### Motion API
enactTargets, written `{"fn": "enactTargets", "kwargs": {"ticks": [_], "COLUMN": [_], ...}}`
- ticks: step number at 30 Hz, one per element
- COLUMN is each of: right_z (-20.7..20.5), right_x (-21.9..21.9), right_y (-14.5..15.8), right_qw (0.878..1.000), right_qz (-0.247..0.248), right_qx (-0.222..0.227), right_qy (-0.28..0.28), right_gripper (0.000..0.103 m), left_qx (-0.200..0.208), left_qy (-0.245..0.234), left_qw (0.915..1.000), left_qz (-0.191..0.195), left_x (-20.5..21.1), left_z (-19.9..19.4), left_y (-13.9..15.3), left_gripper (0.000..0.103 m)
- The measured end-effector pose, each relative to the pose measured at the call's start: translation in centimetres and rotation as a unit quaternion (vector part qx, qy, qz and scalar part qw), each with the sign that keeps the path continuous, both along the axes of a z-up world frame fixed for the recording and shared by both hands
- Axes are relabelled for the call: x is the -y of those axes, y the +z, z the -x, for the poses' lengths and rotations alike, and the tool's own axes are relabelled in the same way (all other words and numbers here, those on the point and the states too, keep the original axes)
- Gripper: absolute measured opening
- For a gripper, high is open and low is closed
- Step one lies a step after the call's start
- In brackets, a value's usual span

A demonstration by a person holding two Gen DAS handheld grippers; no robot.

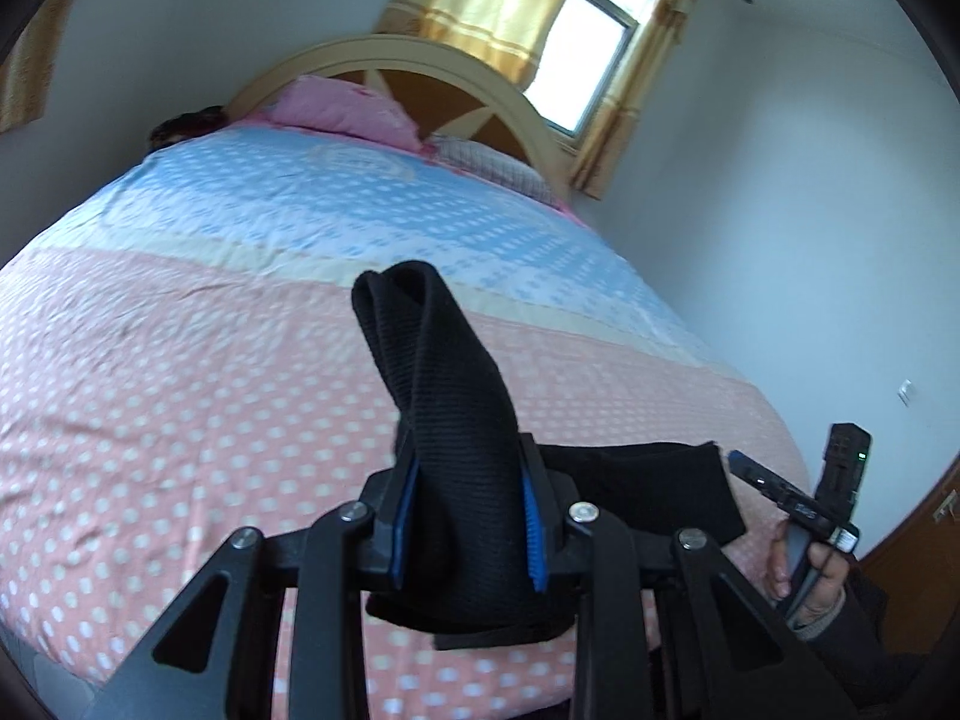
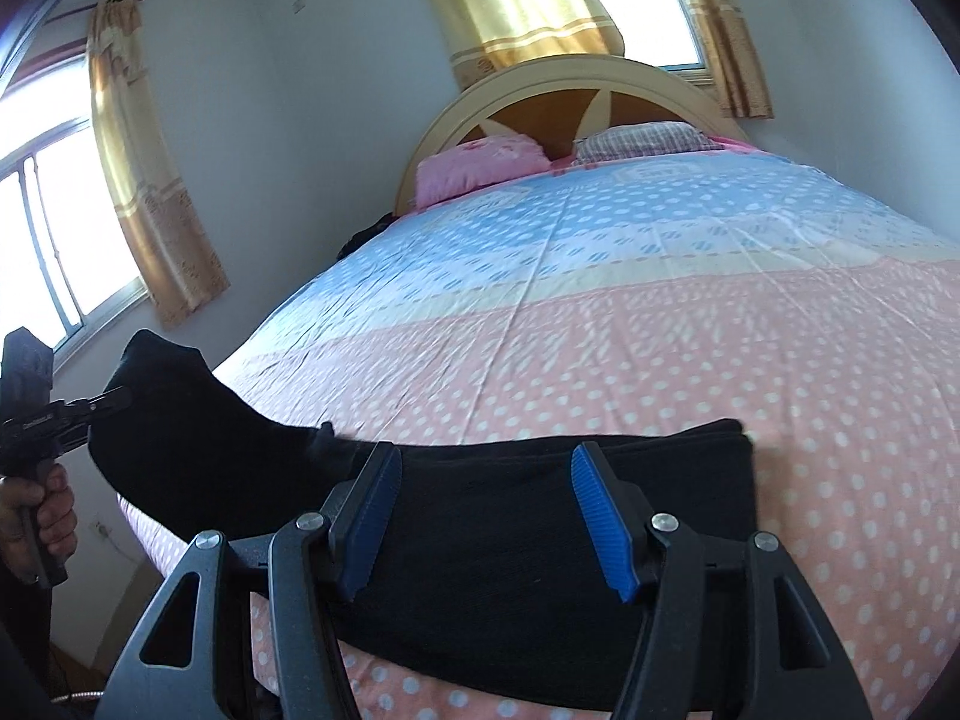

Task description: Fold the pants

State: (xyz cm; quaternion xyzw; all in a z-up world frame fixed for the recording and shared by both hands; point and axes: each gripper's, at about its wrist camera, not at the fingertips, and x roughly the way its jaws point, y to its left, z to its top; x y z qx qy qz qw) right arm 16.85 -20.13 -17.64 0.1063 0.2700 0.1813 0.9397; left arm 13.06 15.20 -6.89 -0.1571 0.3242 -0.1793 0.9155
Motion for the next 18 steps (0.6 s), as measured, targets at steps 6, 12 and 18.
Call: {"fn": "enactTargets", "kwargs": {"ticks": [6,12,18], "right_z": [0.2,-0.2,-0.8], "right_x": [3.7,7.4,10.0], "right_y": [0.3,-0.4,-1.4], "right_qw": [0.999,0.996,0.990], "right_qz": [-0.009,-0.026,-0.053], "right_qx": [0.000,-0.012,-0.032], "right_qy": [-0.037,-0.079,-0.123], "right_gripper": [0.061,0.062,0.062], "left_qx": [0.001,-0.014,-0.036], "left_qy": [-0.075,-0.134,-0.159], "left_qw": [0.9971,0.9902,0.9849], "left_qz": [-0.012,-0.036,-0.057], "left_x": [7.3,14.9,20.0], "left_z": [-1.4,-3.5,-5.4], "left_y": [2.5,3.0,2.3], "left_gripper": [0.030,0.030,0.030]}}
